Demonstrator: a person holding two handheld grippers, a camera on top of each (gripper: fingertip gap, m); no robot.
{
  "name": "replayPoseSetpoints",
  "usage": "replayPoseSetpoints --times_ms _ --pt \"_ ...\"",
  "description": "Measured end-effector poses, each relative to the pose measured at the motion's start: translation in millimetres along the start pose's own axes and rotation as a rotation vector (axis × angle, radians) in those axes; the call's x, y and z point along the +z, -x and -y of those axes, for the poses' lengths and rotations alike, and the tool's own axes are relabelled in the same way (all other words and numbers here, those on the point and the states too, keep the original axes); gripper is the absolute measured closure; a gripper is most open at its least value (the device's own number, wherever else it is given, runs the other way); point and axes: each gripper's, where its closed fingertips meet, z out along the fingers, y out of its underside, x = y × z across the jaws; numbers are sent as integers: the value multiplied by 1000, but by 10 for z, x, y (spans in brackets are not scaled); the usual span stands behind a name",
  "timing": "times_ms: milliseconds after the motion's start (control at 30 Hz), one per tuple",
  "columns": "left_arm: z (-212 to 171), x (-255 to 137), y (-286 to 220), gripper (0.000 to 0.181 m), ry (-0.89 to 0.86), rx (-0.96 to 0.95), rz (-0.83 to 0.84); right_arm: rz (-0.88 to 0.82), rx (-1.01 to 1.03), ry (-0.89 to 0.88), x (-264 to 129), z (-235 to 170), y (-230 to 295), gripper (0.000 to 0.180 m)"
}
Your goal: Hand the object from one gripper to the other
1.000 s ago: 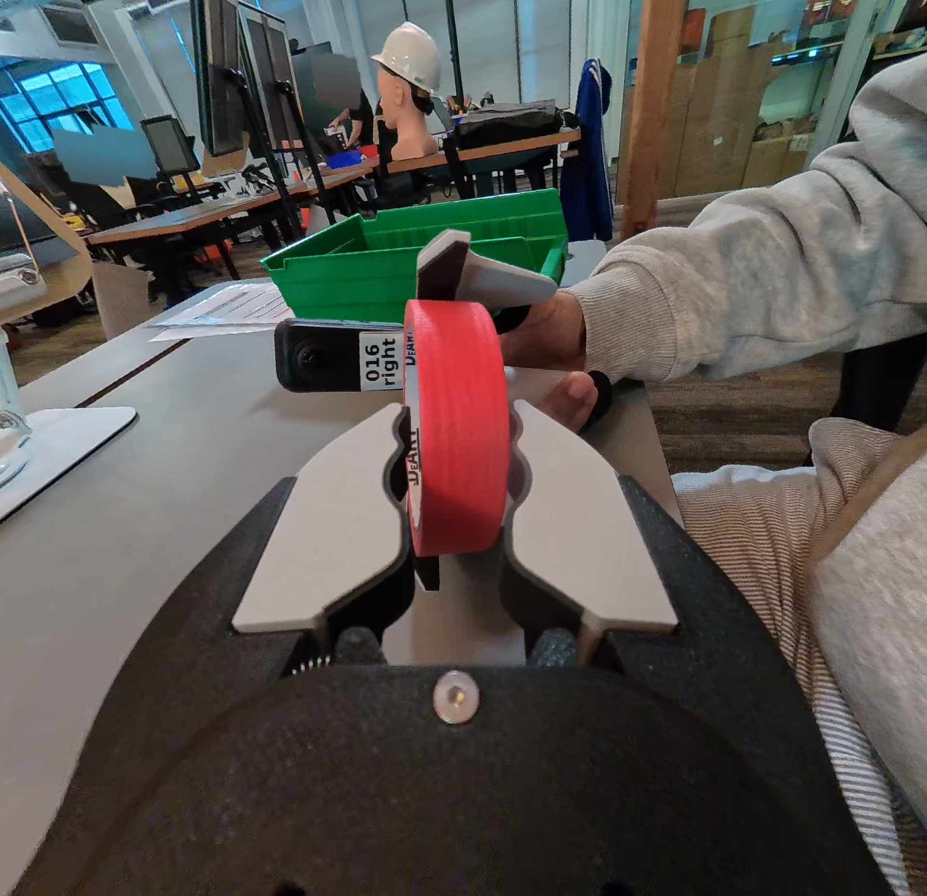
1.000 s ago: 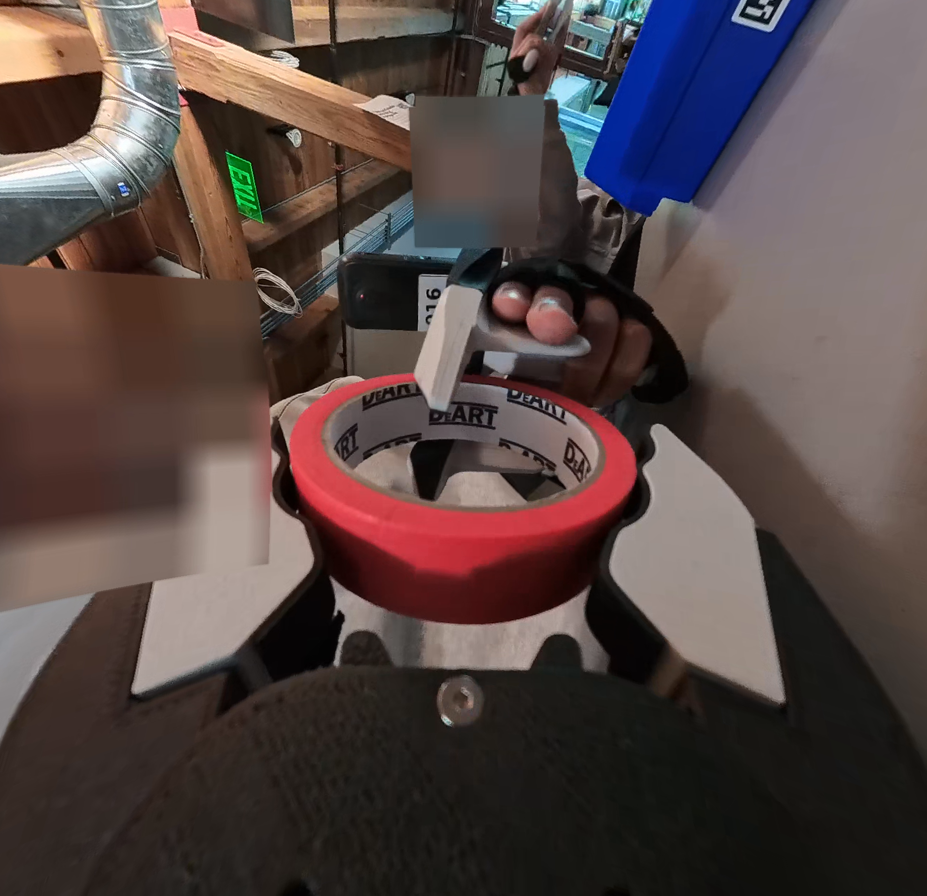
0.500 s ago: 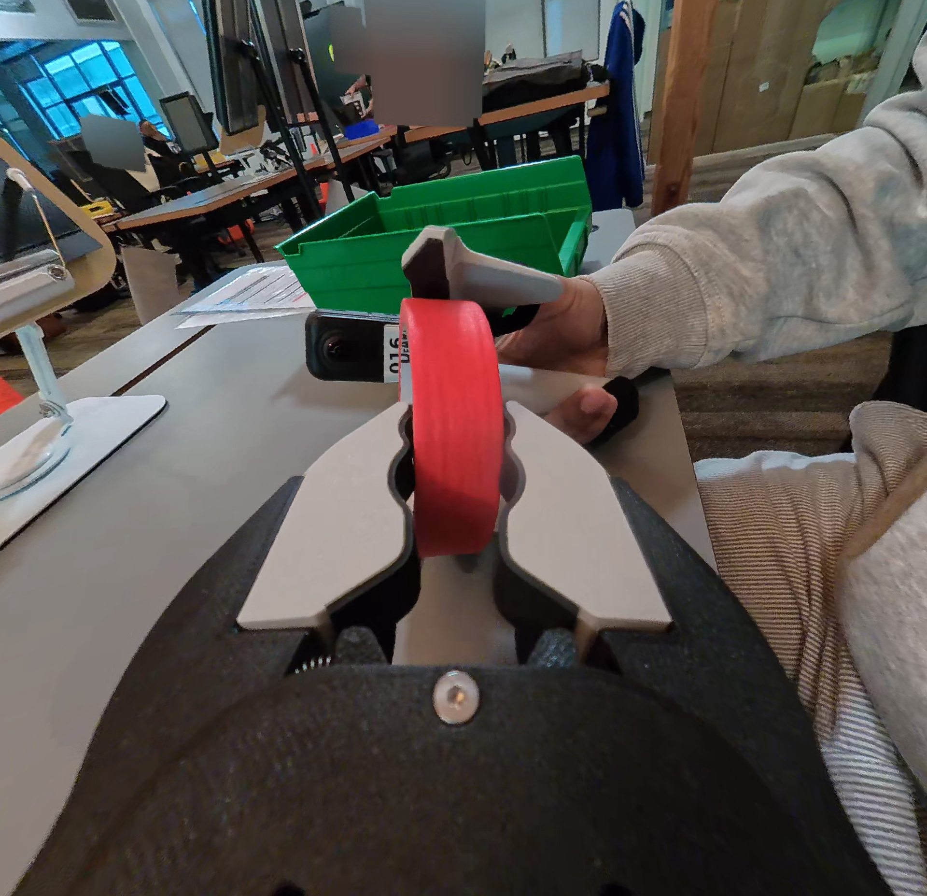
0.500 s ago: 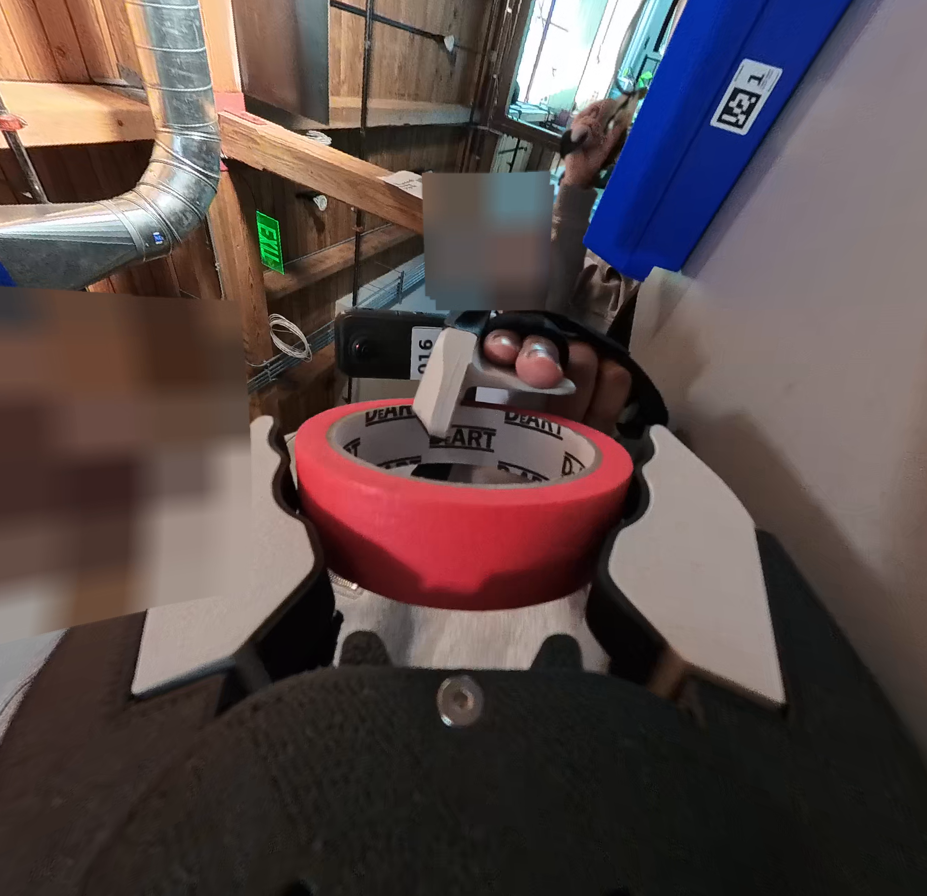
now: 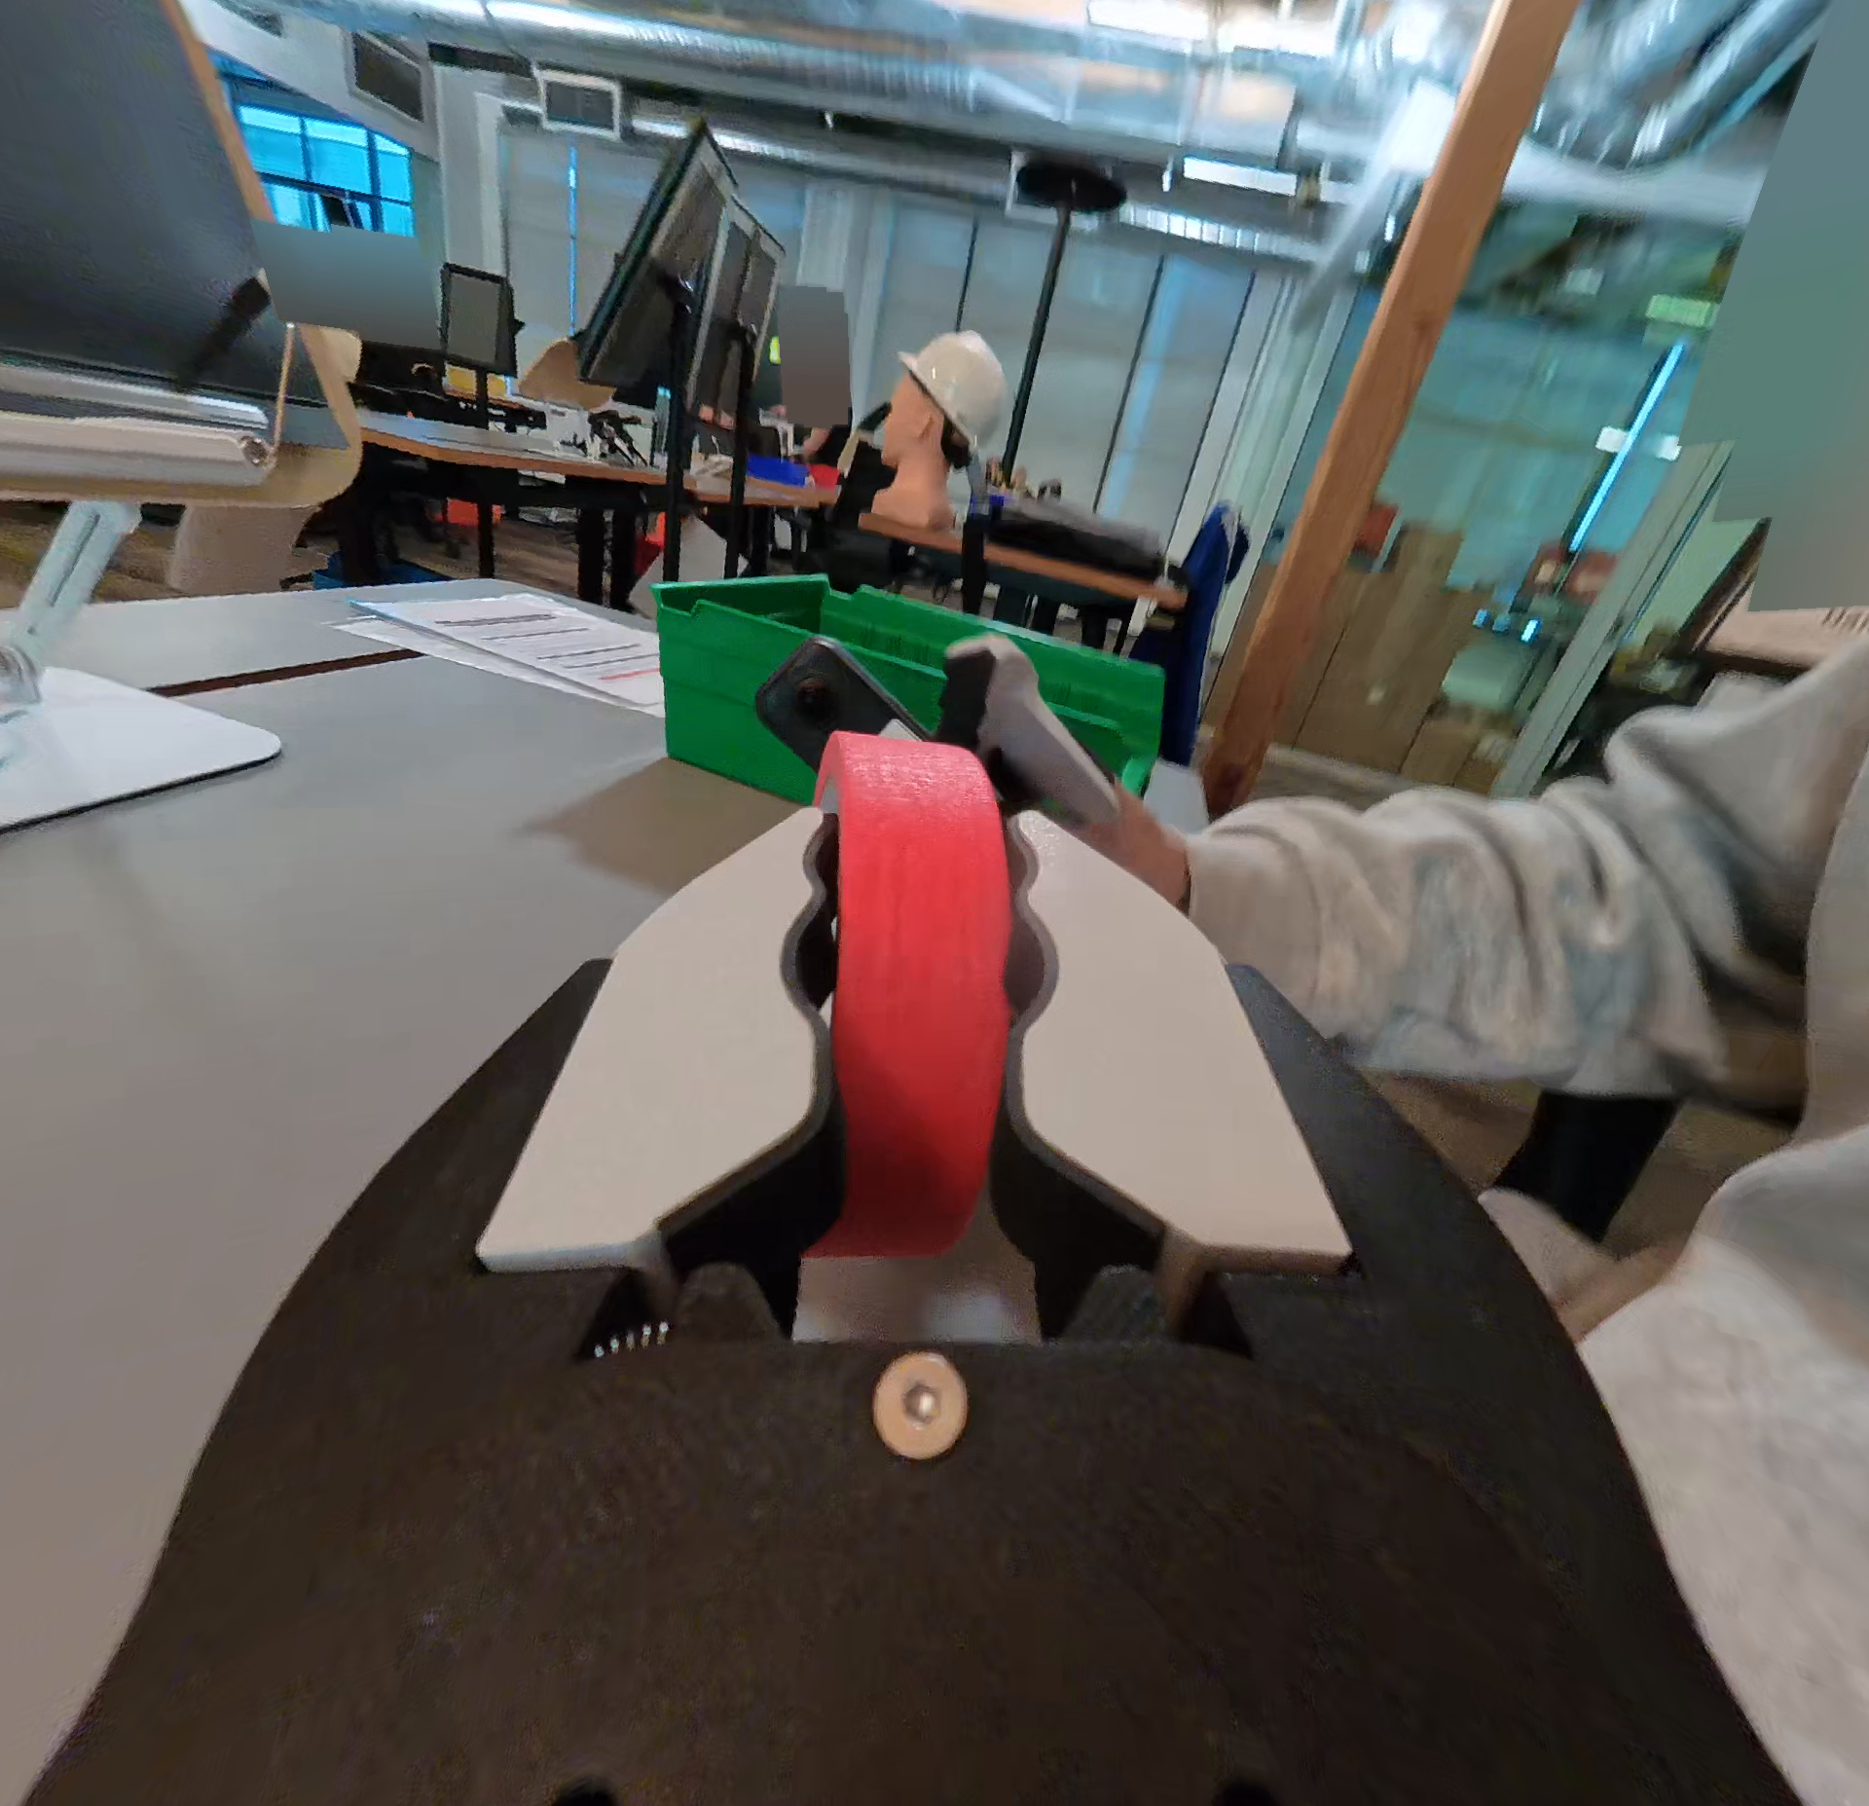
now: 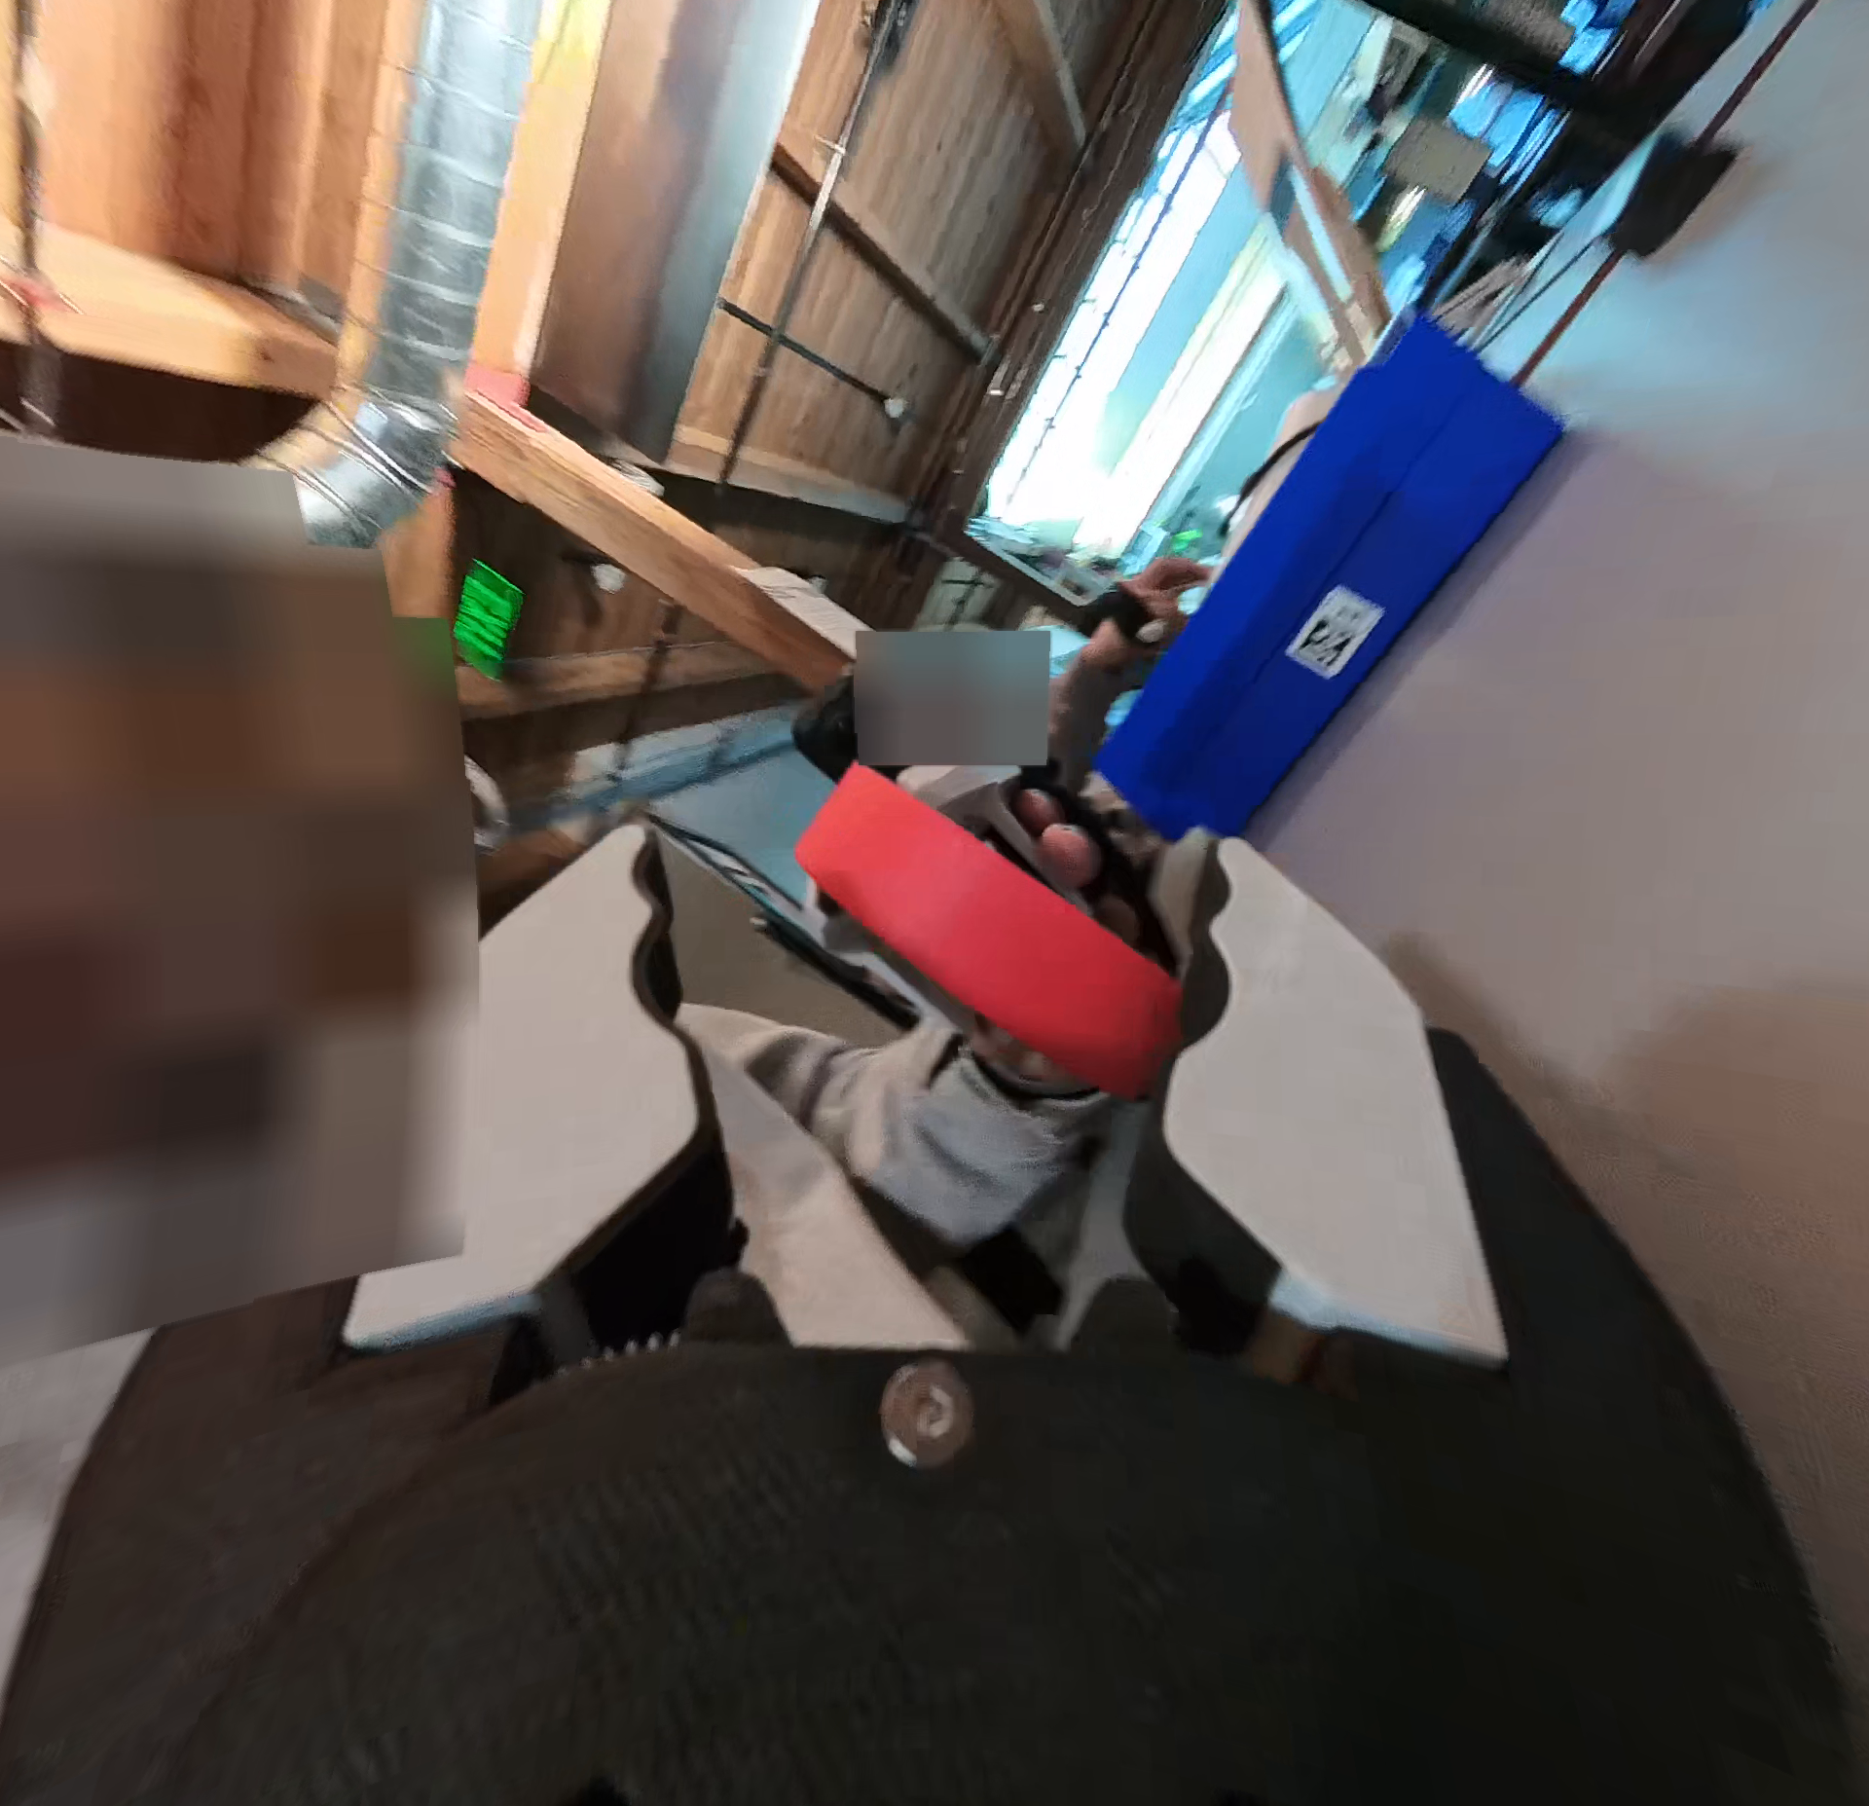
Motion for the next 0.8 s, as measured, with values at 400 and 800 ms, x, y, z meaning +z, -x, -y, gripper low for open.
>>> replayPoseSetpoints --times_ms 400,800 --pt "220 -137 177 151 -255 -448 -84 -96 -434 53 101 -112 66 108" --pt "238 -131 118 151 -276 -540 -176 -111 -488 158 128 -240 93 151"
